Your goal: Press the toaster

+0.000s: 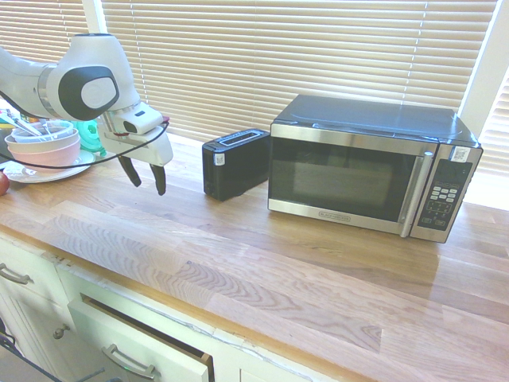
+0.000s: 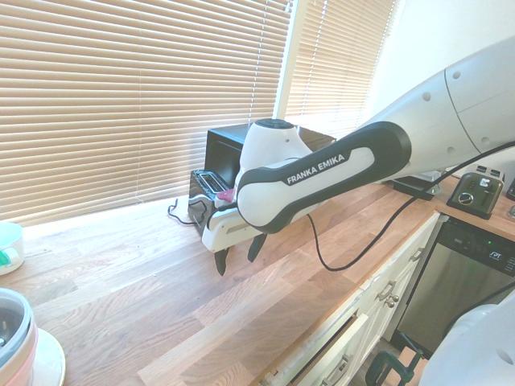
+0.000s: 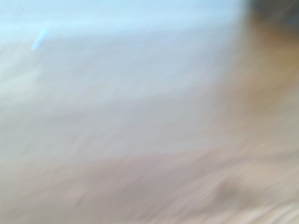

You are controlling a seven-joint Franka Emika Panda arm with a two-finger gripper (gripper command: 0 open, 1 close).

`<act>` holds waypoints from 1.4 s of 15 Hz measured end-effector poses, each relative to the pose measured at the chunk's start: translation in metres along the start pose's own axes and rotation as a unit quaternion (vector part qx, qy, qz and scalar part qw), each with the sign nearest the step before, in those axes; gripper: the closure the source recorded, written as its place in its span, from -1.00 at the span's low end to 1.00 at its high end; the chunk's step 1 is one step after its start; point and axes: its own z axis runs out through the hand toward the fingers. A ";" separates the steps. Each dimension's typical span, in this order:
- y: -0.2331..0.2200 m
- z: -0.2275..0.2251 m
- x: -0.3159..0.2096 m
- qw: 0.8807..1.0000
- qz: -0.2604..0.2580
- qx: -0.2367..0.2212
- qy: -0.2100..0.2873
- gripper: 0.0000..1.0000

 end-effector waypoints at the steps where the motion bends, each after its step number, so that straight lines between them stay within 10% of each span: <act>1: 0.000 -0.003 0.006 1.000 0.008 0.008 0.015 -1.00; 9: -0.019 -0.053 0.050 0.991 0.029 0.052 0.124 -1.00; 17: -0.072 -0.038 0.098 0.991 0.023 0.036 0.126 -1.00; 18: -0.073 -0.037 0.100 0.991 0.023 0.036 0.125 1.00; 21: -0.074 -0.038 0.099 0.991 0.021 0.039 0.125 1.00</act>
